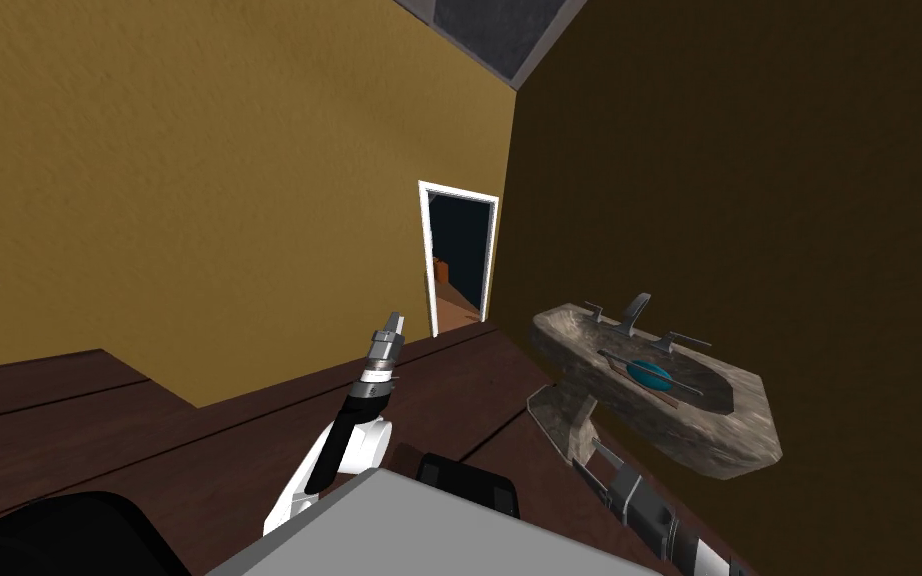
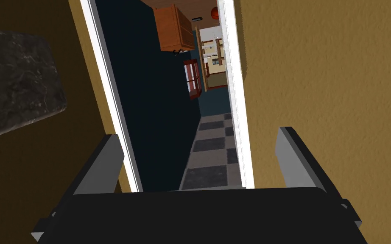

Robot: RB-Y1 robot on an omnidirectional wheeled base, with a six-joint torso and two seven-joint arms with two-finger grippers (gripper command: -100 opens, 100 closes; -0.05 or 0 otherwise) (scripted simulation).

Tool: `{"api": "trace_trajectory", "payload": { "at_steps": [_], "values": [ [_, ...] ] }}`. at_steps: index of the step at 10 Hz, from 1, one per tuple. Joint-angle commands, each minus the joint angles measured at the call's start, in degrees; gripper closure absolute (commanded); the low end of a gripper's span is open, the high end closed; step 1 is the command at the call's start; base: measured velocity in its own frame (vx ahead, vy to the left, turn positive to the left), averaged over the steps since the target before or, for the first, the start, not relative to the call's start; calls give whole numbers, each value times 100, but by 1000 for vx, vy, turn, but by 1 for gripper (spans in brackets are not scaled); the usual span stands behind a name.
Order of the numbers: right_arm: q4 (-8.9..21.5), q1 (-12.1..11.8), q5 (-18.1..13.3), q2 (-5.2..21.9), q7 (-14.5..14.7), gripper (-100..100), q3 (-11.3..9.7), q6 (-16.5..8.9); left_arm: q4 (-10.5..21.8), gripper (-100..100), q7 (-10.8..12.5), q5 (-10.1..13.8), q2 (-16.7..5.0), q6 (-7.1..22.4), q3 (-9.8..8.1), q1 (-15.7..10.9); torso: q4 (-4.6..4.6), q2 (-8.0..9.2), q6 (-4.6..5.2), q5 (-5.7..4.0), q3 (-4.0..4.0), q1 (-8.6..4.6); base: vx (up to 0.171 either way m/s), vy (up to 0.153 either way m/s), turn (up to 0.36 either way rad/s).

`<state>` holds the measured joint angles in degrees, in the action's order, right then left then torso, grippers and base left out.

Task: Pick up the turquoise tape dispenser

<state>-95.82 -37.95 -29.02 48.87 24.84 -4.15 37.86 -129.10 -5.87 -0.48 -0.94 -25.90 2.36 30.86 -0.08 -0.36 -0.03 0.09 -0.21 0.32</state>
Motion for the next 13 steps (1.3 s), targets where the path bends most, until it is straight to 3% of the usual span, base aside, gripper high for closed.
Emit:
{"api": "trace_trajectory", "payload": {
  "at_steps": [1,2,3,7,9,10,13],
  "values": [
    [286,-66,-182,286,117,-100,69,-53,0,0,0,0,0,0,0,0,0,0,0,0,0,0,56,108,-17],
    [310,-66,-182,388,117,-100,69,-53,0,0,0,0,0,0,0,0,2,5,1,0,4,4,55,90,-22],
    [546,-135,-338,596,222,-100,134,-95,0,0,0,0,0,0,0,0,2,7,0,0,5,-2,100,104,-20],
    [1013,-267,-632,1210,414,-100,274,-188,0,0,0,0,0,0,0,0,1,2,0,-1,1,-6,80,85,-19],
    [1088,-267,-632,1288,414,-100,274,-188,0,0,0,0,0,0,0,0,1,4,0,-1,3,-6,44,58,-9],
    [1335,-331,-769,1557,500,-100,347,-238,0,0,0,0,-1,0,0,-1,4,15,0,-5,9,-21,55,61,-12],
    [1581,-397,-900,1868,578,-100,418,-290,0,0,0,0,0,0,0,0,1,-2,0,-3,0,-7,76,76,-16]
  ]
}}
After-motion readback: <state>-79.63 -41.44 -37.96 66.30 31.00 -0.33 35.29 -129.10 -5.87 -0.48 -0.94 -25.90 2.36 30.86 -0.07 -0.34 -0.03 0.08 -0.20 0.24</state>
